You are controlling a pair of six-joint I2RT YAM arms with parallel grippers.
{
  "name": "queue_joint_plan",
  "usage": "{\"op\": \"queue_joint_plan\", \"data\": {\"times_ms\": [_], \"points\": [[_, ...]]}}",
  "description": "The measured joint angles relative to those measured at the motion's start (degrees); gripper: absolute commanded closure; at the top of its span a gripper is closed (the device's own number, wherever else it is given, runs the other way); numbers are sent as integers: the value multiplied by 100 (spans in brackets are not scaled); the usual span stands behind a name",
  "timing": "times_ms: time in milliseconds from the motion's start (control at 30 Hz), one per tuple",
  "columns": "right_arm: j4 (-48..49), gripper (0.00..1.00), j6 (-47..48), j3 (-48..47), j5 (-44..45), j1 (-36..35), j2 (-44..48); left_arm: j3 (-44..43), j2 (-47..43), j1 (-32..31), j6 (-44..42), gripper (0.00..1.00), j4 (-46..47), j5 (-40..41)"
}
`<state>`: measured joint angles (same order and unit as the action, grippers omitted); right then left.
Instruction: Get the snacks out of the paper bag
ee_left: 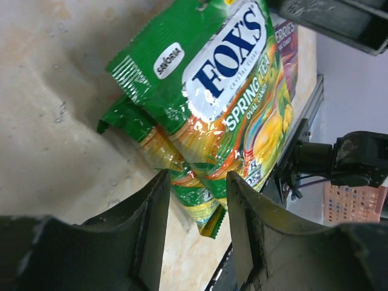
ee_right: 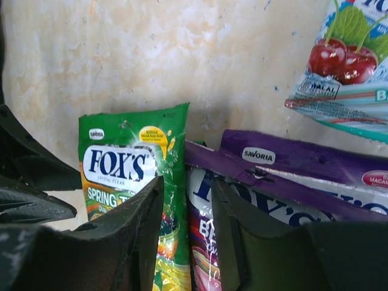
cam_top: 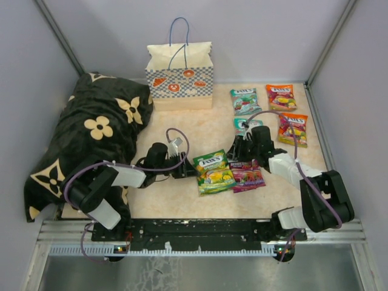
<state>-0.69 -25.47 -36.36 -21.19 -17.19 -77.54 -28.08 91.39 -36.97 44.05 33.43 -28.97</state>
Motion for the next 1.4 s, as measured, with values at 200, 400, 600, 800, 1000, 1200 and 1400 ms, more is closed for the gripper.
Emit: {"op": "queue_joint_plan", "data": {"times_ms": [200, 400, 600, 800, 1000, 1200, 1400], "points": [[7, 62, 44, 105, -72, -90, 0, 13, 199, -28, 295, 55, 577, -192], [-24, 67, 70, 109, -127, -236, 0, 11, 275, -28, 398, 59, 756, -232], [-46, 92, 98, 122, -177, -282, 0, 11, 498, -28, 551, 85, 1001, -306], [-142, 100, -7, 98, -153, -313, 109, 4, 564, -28, 715, 100, 1099, -310], [-306, 100, -118, -308, 92, -680, 153, -358, 98, 133, 319, 100, 42, -7], [-55, 100, -446, -1167, 286, -1016, -310, -841, -802, 1023, -365, 100, -1209, 625], [203, 100, -586, -2647, 251, -1373, -1996, -1410, -1036, 1768, -1034, 100, -2118, 1703]]}}
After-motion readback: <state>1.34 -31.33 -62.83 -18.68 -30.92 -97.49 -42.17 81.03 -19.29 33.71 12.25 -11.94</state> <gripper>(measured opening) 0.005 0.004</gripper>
